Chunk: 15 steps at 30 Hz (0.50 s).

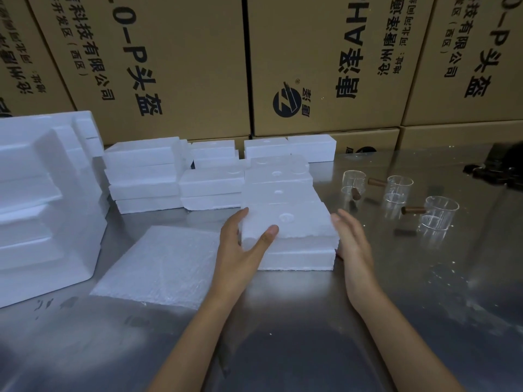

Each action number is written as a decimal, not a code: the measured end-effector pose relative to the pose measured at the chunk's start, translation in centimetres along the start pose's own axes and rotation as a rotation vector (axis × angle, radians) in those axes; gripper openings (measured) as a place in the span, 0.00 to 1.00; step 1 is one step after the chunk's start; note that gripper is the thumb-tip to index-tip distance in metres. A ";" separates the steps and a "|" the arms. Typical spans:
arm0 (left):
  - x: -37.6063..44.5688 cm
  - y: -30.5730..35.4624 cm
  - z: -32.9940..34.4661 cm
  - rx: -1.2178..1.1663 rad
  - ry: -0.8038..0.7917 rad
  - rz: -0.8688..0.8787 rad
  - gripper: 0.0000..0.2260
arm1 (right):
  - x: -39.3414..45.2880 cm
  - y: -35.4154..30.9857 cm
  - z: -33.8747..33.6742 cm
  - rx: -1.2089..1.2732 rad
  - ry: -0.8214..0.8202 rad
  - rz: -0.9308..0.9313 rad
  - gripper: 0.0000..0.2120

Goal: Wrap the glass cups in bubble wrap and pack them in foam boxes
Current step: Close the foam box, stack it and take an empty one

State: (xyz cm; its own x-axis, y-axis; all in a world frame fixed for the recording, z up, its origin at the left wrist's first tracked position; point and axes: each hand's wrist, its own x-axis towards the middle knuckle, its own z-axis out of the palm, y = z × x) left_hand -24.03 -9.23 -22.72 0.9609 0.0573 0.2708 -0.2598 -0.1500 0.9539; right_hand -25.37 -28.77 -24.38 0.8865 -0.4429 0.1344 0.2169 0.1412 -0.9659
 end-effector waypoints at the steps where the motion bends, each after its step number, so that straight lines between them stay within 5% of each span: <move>1: 0.2 0.3 -0.2 -0.001 0.025 0.010 0.29 | 0.7 0.0 -0.1 0.039 0.062 0.049 0.20; 5: 3.8 2.1 -1.5 0.039 0.175 0.078 0.11 | 4.4 -0.1 -0.5 0.004 0.165 0.143 0.04; 15: 24.1 2.4 -3.2 0.515 0.133 -0.010 0.13 | 13.0 2.0 1.2 -0.459 0.268 0.086 0.11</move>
State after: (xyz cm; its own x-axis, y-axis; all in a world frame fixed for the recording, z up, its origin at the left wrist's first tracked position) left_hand -1.78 -5.01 -13.52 0.9342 0.1805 0.3078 -0.1382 -0.6122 0.7785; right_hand -12.91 -33.14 -24.32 0.7448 -0.6656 0.0470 -0.1061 -0.1876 -0.9765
